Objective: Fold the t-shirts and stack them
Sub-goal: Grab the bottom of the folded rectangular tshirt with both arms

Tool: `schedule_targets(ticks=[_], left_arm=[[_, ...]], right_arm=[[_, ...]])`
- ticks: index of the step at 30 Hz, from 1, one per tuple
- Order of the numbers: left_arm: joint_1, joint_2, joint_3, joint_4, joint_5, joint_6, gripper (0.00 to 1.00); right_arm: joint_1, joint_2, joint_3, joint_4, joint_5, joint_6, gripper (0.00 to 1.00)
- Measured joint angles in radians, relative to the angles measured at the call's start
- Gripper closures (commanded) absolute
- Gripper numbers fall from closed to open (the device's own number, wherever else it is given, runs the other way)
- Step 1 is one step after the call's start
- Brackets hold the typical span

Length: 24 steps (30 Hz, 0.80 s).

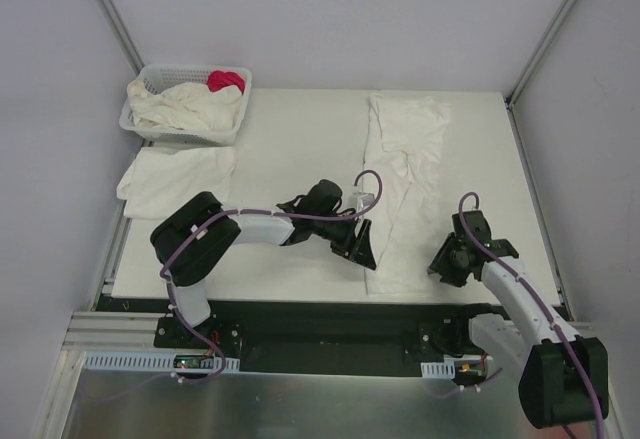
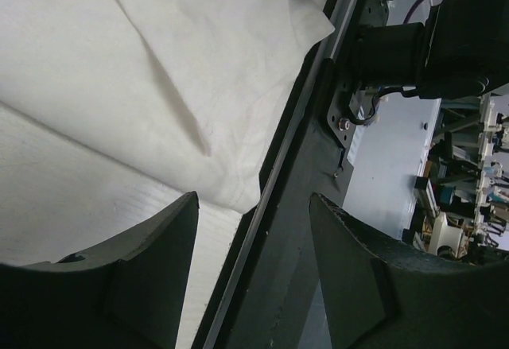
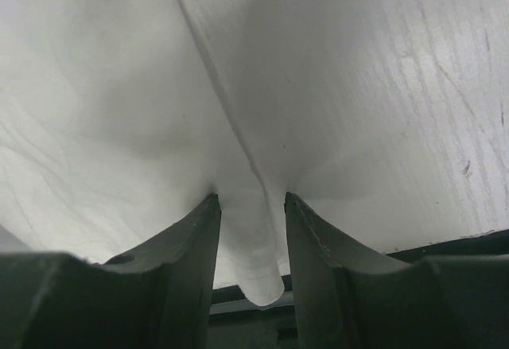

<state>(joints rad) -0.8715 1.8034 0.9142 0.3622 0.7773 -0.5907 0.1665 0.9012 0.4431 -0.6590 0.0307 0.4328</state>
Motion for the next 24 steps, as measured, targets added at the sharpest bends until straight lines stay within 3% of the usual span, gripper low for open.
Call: schedule_targets(ticks=[6,17,24], left_arm=[[0.0,0.004,-0.013,-0.007,-0.008,-0.023,0.43],[0.0,-0.085,-0.111,-0.237,-0.083,-0.008,0.39],[-0.009,-0.01,-0.008,-0.268,-0.086,0.005,0.4]], right_arm=[[0.0,0.014,0.0,0.024,-0.014,-0.005,0.59],[0.0,0.013,0.002,0.027,-0.053,-0.018,0.59],[0.0,-0.01,0.002,0.03,-0.07,-0.018,0.59]])
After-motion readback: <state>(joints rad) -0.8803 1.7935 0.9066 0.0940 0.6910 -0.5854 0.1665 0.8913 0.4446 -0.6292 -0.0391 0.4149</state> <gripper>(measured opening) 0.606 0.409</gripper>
